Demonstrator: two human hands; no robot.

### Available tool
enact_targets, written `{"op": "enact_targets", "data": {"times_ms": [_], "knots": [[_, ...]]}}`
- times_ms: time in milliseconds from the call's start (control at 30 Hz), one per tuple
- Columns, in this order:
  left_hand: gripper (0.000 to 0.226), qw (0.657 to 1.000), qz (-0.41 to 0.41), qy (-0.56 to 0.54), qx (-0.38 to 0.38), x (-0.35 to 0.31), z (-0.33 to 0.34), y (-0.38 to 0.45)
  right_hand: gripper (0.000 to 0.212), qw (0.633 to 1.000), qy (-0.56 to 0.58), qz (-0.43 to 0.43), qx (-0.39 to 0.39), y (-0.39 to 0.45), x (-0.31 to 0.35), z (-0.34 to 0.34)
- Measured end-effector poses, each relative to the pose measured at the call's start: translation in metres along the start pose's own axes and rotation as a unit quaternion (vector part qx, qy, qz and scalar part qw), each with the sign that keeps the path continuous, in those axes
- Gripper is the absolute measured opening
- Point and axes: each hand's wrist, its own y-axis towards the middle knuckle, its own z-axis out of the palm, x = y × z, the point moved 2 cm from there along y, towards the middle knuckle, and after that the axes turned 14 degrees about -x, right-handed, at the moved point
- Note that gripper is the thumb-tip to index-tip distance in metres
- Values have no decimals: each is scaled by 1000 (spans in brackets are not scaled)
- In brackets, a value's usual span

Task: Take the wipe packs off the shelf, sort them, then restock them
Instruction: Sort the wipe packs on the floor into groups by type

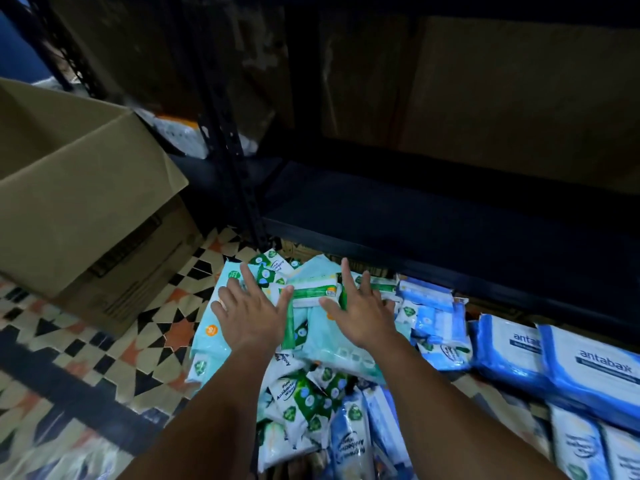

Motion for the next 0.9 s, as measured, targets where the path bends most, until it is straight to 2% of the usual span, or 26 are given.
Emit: {"op": "enact_targets", "data": {"times_ms": [167, 267, 333, 400, 467, 633, 900], "knots": [[95, 998, 29, -45, -22, -8, -9, -7, 88, 985, 160, 40, -48, -16, -25, -15], [83, 992, 87, -75, -46, -30, -19, -17, 74, 974, 192, 52, -111, -34, -51, -26], [72, 982, 151, -94, -64, -49, -24, -23, 58, 969, 163, 84, -165, -43, -72, -31], [61, 965, 228, -123, -49, -77, -28, -31, 46, 966, 103, 108, -210, -54, -96, -40], [51, 943, 301, -142, -27, -108, -29, -42, 41, 970, 22, 108, -216, -63, -121, -47], [38, 893, 404, -199, 24, -171, -14, -66, 45, 971, -109, 101, -188, -74, -168, -54], [53, 871, 480, -87, 54, -242, 37, -82, 63, 973, -148, 62, -166, -50, -185, -29]]}}
